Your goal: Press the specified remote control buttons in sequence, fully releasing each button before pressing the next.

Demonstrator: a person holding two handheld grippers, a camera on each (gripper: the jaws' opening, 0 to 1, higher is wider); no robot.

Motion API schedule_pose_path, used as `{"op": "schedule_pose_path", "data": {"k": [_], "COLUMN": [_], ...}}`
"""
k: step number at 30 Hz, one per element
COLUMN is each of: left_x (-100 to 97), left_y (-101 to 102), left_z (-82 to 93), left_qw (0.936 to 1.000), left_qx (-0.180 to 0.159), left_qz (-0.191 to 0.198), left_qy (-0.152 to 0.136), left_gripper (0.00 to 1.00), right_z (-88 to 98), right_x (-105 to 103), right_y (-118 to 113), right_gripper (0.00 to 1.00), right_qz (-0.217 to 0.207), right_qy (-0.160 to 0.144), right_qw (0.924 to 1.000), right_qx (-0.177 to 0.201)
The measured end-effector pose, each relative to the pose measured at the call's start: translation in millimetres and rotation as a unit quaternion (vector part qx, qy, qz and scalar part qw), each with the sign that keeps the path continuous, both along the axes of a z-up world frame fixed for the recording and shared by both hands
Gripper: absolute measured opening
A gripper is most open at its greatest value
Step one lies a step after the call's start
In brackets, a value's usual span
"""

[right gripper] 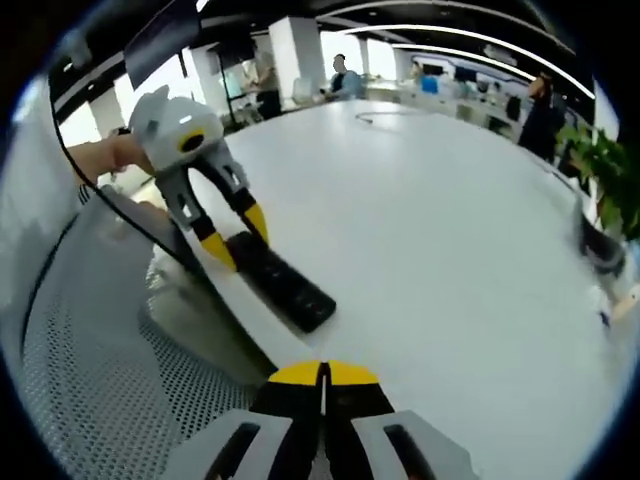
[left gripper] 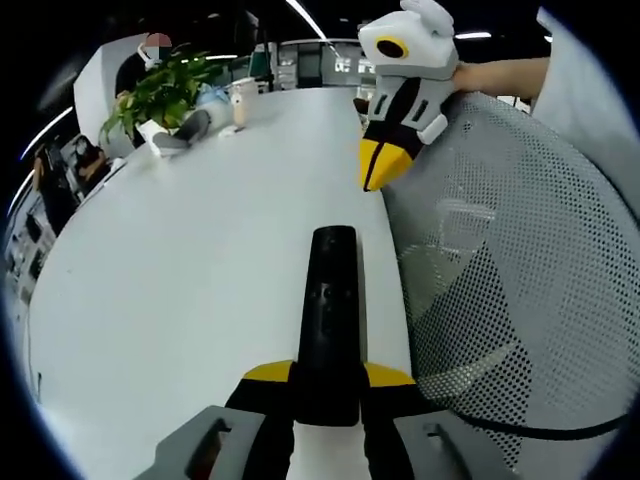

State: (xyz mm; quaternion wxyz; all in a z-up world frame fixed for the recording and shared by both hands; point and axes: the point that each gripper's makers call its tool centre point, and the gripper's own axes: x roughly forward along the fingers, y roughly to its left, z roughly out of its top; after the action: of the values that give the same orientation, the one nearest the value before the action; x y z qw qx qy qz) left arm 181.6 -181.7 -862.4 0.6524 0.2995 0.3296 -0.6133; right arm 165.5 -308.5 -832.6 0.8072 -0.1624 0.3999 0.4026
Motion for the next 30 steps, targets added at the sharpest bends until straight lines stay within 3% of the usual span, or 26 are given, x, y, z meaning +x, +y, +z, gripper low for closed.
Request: {"op": "schedule_pose_path", "data": {"k": [4, 8, 20, 25, 30], "left_x": [-0.4, -3.5, -2.3, -8.3, -7.0], "left_y": [-0.4, -3.4, -6.8, -6.8, -7.1], "left_z": [-0.2, 0.2, 1.8, 0.7, -0.2], "left_qw": [1.0, 0.9995, 0.9991, 0.9996, 0.9996], "left_qx": [-0.008, -0.029, -0.035, -0.026, -0.028], "left_qz": [0.003, 0.008, 0.024, -0.004, -0.004], "left_qy": [-0.004, -0.002, -0.001, 0.003, 0.002], "left_gripper": [0.24, 0.27, 0.24, 0.24, 0.24], "right_z": [2.3, -1.7, 6.6, 8.1, 6.1], "right_x": [2.0, 1.3, 4.2, 8.2, 6.8], "right_y": [5.7, 1.8, 5.5, 11.6, 16.5], "right_gripper": [0.0, 0.0, 0.0, 0.0, 0.0], "right_qz": [0.016, 0.037, 0.072, 0.087, 0.11], "right_qy": [0.0, -0.011, -0.037, -0.041, -0.039], "right_qw": [0.9999, 0.9989, 0.9955, 0.9943, 0.9916], "right_qx": [0.001, -0.025, -0.048, -0.047, -0.054]}}
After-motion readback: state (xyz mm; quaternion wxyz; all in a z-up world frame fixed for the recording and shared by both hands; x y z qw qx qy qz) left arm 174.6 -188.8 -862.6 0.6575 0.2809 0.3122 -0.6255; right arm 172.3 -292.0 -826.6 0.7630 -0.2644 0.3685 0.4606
